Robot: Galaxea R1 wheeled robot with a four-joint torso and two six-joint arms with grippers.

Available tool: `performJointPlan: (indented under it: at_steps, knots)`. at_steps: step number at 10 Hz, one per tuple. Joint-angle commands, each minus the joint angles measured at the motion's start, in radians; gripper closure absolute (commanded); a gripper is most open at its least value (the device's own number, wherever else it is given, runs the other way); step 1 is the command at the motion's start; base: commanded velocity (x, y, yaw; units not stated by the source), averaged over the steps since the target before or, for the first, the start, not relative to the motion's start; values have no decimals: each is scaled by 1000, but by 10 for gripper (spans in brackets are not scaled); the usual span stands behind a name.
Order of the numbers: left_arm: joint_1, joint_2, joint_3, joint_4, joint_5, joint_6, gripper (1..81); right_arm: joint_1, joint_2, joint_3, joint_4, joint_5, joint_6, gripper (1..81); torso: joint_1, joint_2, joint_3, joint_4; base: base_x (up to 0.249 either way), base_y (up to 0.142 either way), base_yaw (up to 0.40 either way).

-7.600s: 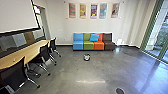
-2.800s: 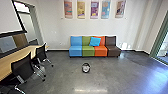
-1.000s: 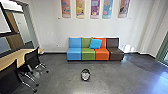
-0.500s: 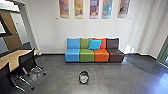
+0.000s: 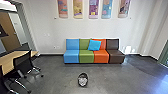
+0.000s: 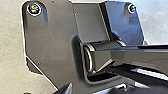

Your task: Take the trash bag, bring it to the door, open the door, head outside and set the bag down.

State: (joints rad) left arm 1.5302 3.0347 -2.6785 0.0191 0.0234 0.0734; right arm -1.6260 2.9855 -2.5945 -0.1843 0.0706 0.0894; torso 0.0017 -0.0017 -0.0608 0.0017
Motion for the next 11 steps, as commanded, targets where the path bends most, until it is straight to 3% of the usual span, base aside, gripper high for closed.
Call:
performJointPlan:
  at_steps: [1,11]
  knots:
    - [-40,0,0,2,62,-1,10,37,9,7,-17,-54,-10,10,0,0,0,0,182,0,0]
    - [-48,0,3,-5,62,-1,10,42,8,7,-7,-52,-8,10,0,0,0,0,182,0,0]
